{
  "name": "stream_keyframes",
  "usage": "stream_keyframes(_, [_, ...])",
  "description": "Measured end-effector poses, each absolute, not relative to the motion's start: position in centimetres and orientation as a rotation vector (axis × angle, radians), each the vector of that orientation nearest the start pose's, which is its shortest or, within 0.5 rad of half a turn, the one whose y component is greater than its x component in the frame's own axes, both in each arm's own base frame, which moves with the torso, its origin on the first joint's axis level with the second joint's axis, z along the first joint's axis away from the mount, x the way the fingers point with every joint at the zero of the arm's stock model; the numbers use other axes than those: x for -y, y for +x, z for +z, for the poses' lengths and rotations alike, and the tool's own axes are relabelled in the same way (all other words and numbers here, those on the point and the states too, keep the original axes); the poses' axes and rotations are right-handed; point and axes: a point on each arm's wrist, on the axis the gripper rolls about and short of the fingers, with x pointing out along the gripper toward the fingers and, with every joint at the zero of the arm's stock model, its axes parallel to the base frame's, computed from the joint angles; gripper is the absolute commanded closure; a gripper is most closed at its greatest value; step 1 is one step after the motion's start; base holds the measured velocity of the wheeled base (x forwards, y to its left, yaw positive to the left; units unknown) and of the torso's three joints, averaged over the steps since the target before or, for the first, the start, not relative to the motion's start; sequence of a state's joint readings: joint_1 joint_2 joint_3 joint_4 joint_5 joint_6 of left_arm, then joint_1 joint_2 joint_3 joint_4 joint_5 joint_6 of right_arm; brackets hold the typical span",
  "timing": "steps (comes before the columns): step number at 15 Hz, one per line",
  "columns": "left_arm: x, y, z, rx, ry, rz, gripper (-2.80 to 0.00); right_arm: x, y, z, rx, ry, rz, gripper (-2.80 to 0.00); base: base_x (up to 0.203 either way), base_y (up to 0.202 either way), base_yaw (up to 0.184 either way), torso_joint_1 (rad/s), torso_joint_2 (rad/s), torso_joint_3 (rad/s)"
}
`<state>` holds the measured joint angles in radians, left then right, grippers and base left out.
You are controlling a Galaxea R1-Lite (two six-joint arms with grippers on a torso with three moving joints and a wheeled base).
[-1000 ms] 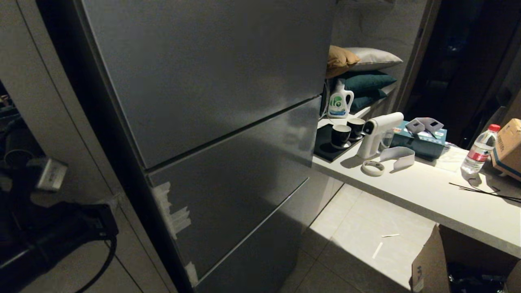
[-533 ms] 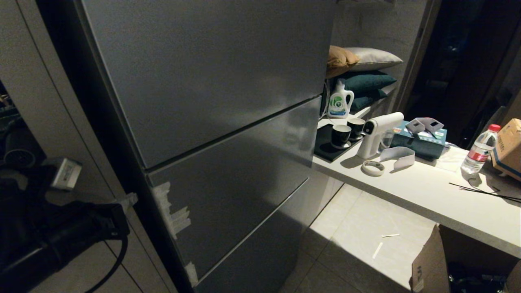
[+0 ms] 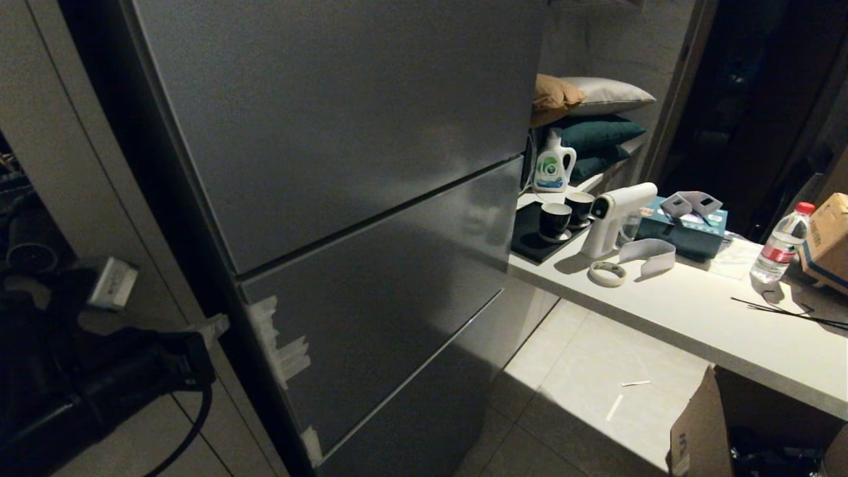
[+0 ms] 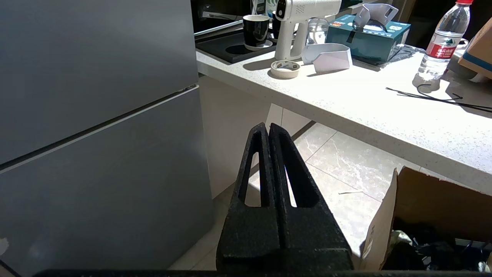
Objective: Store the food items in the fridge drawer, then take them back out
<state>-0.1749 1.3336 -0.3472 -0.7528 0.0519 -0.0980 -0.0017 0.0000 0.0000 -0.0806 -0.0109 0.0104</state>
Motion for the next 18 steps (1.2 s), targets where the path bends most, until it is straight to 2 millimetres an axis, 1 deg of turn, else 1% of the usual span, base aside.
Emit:
stream_keyframes(3, [3.5, 18.7, 16.7, -0.228, -0.109, -0.117, 0.0, 0.0, -2.3, 8.4, 0.081, 0.011, -0.011, 0.0, 0.0, 0.0, 0.0, 0.0, 0.0, 0.0])
stream_keyframes(6, [3.6, 18.8, 16.8, -0.222, -0.109, -0.085, 0.0, 0.0, -2.3, 8.4, 0.081, 0.012, -0.012, 0.0, 0.0, 0.0, 0.0, 0.0, 0.0, 0.0])
stream_keyframes(12, [3.9, 19.0, 17.0, -0.213, -0.113, -0.098, 0.0, 0.0, -2.3, 8.4, 0.081, 0.014, -0.012, 0.0, 0.0, 0.0, 0.0, 0.0, 0.0, 0.0])
stream_keyframes(18, [4.7, 20.2, 17.4, -0.192, -0.148, -0.077, 0.0, 0.0, -2.3, 8.4, 0.08, 0.016, -0.012, 0.0, 0.0, 0.0, 0.0, 0.0, 0.0, 0.0])
